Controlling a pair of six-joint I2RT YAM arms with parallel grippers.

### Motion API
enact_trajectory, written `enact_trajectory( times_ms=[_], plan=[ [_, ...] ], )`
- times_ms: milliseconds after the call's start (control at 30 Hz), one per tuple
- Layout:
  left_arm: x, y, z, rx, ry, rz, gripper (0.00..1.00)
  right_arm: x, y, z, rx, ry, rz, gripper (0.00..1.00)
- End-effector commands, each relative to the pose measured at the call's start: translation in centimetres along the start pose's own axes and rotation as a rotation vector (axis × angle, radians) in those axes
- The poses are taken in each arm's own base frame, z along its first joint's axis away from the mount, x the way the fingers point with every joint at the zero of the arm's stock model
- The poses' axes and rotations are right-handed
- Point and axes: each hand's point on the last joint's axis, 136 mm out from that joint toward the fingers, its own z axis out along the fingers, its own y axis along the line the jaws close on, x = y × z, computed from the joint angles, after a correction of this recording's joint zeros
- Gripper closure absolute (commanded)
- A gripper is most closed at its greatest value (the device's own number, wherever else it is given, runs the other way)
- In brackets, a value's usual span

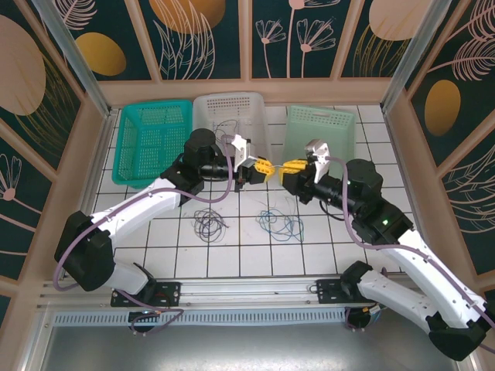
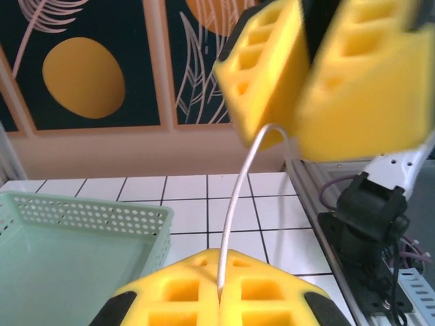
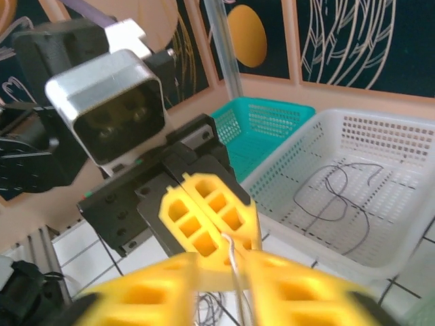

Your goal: Untangle the cables

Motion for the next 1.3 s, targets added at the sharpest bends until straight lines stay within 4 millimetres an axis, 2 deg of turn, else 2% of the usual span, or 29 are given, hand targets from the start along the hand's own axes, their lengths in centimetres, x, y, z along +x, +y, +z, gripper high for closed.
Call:
enact_trajectory(
  times_ms=[0, 33, 133, 167, 233, 333, 433, 600, 667, 767, 900, 933, 967, 1033, 1133, 1267],
  plan=[
    [-1.4, 1.8, -0.6, -0.107, -0.017, -0.017, 1.00, 0.8, -2.1, 0.4, 0.098, 0.020, -0.001, 0.35],
    [-1.6, 2.9, -0.9, -0.167, -0.018, -0.035, 1.00, 0.8, -2.6, 0.4, 0.129, 0.016, -0.003, 0.28],
    [-1.9, 7.4, -3.5, -0.414, -0.031, -0.095, 1.00, 0.9, -4.2, 0.2, 0.217, 0.005, -0.008, 0.21],
    [-2.1, 9.0, -5.0, -0.498, -0.048, -0.120, 1.00, 1.0, -4.8, 0.1, 0.255, 0.003, -0.007, 0.19],
    [-2.5, 12.4, -9.3, -0.661, -0.113, -0.205, 1.00, 1.5, -5.6, 0.1, 0.291, 0.018, -0.005, 0.18],
    [-2.9, 15.8, -16.0, -0.926, -0.194, -0.258, 1.00, 2.7, -6.5, 0.6, 0.326, 0.056, 0.003, 0.17],
    [-3.9, 16.6, -20.5, -1.083, -0.253, -0.248, 1.00, 4.0, -6.8, 1.3, 0.328, 0.092, 0.011, 0.17],
    [-3.9, 17.8, -25.0, -1.236, -0.258, -0.268, 1.00, 5.1, -7.1, 2.2, 0.321, 0.108, 0.013, 0.16],
    [-3.0, 18.5, -26.7, -1.301, -0.252, -0.292, 1.00, 5.6, -7.3, 2.4, 0.323, 0.119, 0.015, 0.16],
    [-0.6, 19.5, -30.0, -1.425, -0.250, -0.352, 1.00, 6.7, -7.6, 2.6, 0.330, 0.146, 0.029, 0.16],
    [3.7, 20.5, -34.2, -1.551, -0.252, -0.467, 1.00, 9.4, -8.6, 2.9, 0.358, 0.226, 0.071, 0.16],
    [4.2, 20.7, -35.0, -1.567, -0.261, -0.483, 1.00, 10.2, -8.8, 3.0, 0.365, 0.247, 0.085, 0.16],
    [5.9, 20.8, -35.7, -1.586, -0.251, -0.516, 1.00, 11.0, -9.0, 3.1, 0.373, 0.268, 0.101, 0.16],
    [7.7, 21.1, -36.6, -1.615, -0.238, -0.550, 1.00, 12.8, -9.6, 3.4, 0.390, 0.310, 0.136, 0.17],
    [10.1, 21.8, -37.6, -1.649, -0.197, -0.602, 1.00, 14.8, -9.4, 4.0, 0.361, 0.343, 0.196, 0.19],
    [12.9, 22.3, -37.4, -1.634, -0.151, -0.670, 1.00, 17.1, -9.5, 4.3, 0.361, 0.384, 0.264, 0.22]
  ],
)
